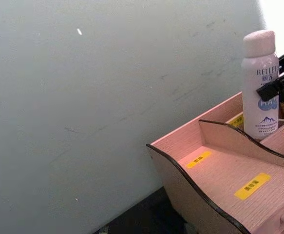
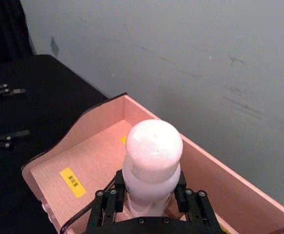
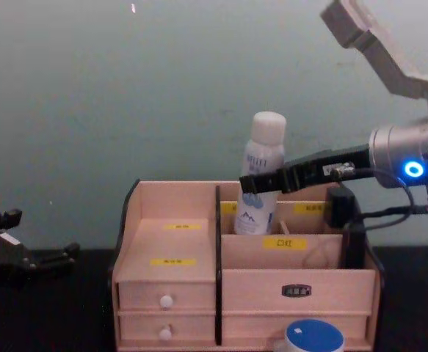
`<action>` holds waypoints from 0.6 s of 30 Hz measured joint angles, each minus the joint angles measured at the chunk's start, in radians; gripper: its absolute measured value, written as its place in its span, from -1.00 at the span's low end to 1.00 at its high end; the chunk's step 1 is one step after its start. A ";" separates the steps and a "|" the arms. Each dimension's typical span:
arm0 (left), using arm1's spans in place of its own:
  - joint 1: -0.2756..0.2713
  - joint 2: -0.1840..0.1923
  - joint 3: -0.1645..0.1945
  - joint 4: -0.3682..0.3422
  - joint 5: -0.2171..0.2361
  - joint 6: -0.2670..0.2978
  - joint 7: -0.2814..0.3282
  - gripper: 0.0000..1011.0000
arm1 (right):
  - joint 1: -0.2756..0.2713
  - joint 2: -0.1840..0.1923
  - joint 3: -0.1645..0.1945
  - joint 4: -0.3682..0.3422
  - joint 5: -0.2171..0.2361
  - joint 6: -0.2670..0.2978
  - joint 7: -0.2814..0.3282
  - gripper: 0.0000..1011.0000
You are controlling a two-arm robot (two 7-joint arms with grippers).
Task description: Pick up the facial cleanser and watermelon frost from the table and place them into the tiered storage box.
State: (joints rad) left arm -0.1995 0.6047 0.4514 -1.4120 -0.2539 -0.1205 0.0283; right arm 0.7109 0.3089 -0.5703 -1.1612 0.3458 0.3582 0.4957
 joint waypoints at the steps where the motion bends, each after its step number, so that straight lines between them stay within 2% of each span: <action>1: 0.000 0.000 0.000 0.000 0.000 0.000 0.000 0.98 | 0.000 -0.001 -0.001 0.003 -0.003 -0.001 0.001 0.18; 18: 0.000 0.000 0.000 0.000 0.000 0.000 0.000 0.98 | 0.014 -0.030 -0.013 0.059 -0.045 -0.021 0.008 0.18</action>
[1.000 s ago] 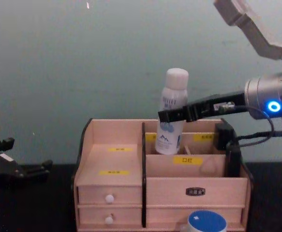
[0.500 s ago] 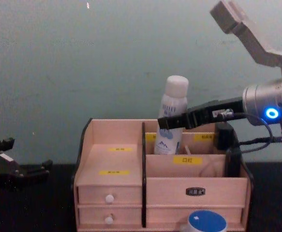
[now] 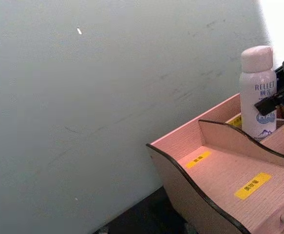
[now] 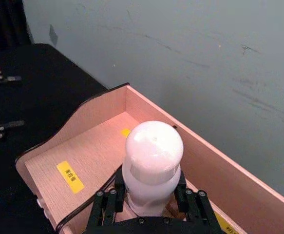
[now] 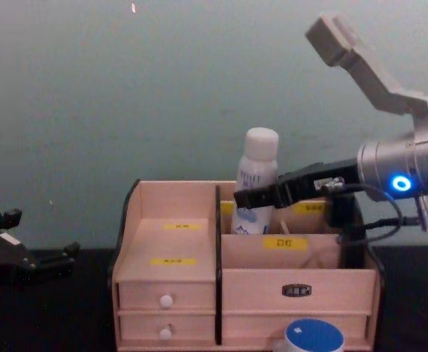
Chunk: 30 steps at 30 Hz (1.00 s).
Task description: Pick up the facial cleanser and watermelon frost from the table and place them into the tiered storage box.
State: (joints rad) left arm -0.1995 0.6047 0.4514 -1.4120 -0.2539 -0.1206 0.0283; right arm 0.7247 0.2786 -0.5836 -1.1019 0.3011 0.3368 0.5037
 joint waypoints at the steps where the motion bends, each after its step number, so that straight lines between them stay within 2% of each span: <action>1: 0.000 0.000 0.000 0.000 0.000 0.000 0.000 0.98 | 0.002 -0.004 -0.001 0.007 -0.004 -0.003 0.000 0.18; 14: 0.000 0.000 0.000 0.000 0.000 0.000 0.000 0.98 | 0.012 -0.026 -0.001 0.055 -0.043 -0.024 0.000 0.18; 30: 0.000 0.000 0.000 0.000 0.000 0.000 0.000 0.98 | 0.010 -0.033 0.007 0.065 -0.071 -0.030 -0.001 0.18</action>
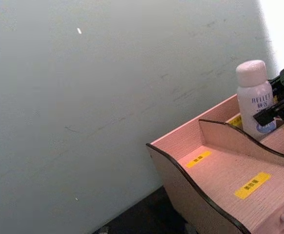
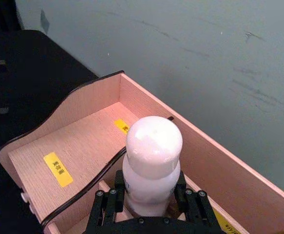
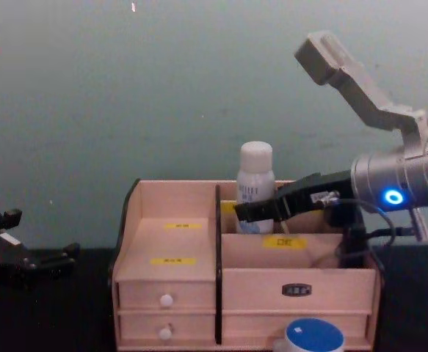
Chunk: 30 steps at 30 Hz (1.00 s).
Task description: Pick up the facial cleanser and watermelon frost from the table and place them into the tiered storage box.
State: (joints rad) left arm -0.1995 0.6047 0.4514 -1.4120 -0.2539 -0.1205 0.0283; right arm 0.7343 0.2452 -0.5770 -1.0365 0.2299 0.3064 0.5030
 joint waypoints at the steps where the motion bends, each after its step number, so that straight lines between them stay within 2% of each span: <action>1: 0.000 0.000 0.000 0.000 0.000 0.000 0.000 0.98 | 0.000 0.000 0.000 0.000 0.000 0.000 0.000 0.18; 13: 0.000 0.000 0.000 0.000 0.000 0.000 0.000 0.98 | -0.001 0.001 0.000 0.000 0.002 0.000 -0.001 0.18; 16: 0.000 0.000 0.000 0.000 0.000 0.000 0.000 0.98 | -0.001 0.001 0.000 0.000 0.003 0.000 -0.001 0.31; 25: 0.000 0.000 0.000 0.000 0.000 0.000 0.000 0.98 | -0.001 0.001 0.000 -0.001 0.004 0.001 -0.001 0.86; 28: 0.000 0.000 0.000 0.000 0.000 0.000 0.000 0.98 | -0.001 0.001 0.000 -0.001 0.005 0.001 -0.001 0.97; 30: 0.000 0.000 0.000 0.000 0.000 0.000 0.000 0.98 | -0.001 0.001 0.000 -0.001 0.005 0.001 -0.001 0.98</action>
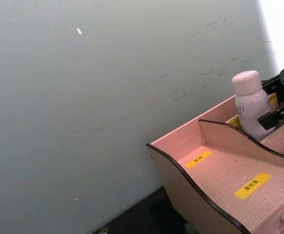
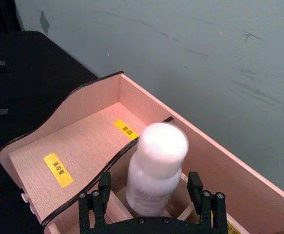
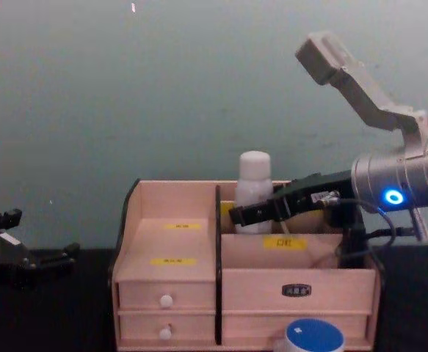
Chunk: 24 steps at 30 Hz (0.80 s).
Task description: Pick up the facial cleanser and watermelon frost from the table and place them into the tiered storage box.
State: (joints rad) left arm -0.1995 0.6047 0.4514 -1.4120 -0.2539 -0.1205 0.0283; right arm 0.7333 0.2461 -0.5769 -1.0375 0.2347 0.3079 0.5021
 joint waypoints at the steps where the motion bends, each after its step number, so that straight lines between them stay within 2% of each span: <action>1: 0.000 0.000 0.000 0.000 0.000 0.000 0.000 0.98 | 0.000 0.000 0.000 0.000 0.000 0.000 0.000 0.98; 11: 0.000 0.000 0.000 0.000 0.000 0.000 0.000 0.98 | -0.003 0.001 0.003 -0.007 0.002 0.001 0.001 0.98; 19: 0.000 0.000 0.000 0.000 0.000 0.000 0.000 0.98 | -0.046 0.034 0.043 -0.126 0.022 0.021 -0.005 0.98; 24: 0.000 0.000 0.000 0.000 0.000 0.000 0.000 0.98 | -0.100 0.083 0.065 -0.244 0.039 0.057 -0.011 0.98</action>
State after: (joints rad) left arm -0.1995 0.6047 0.4514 -1.4120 -0.2539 -0.1206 0.0283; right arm 0.6330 0.3294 -0.5123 -1.2812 0.2735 0.3650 0.4915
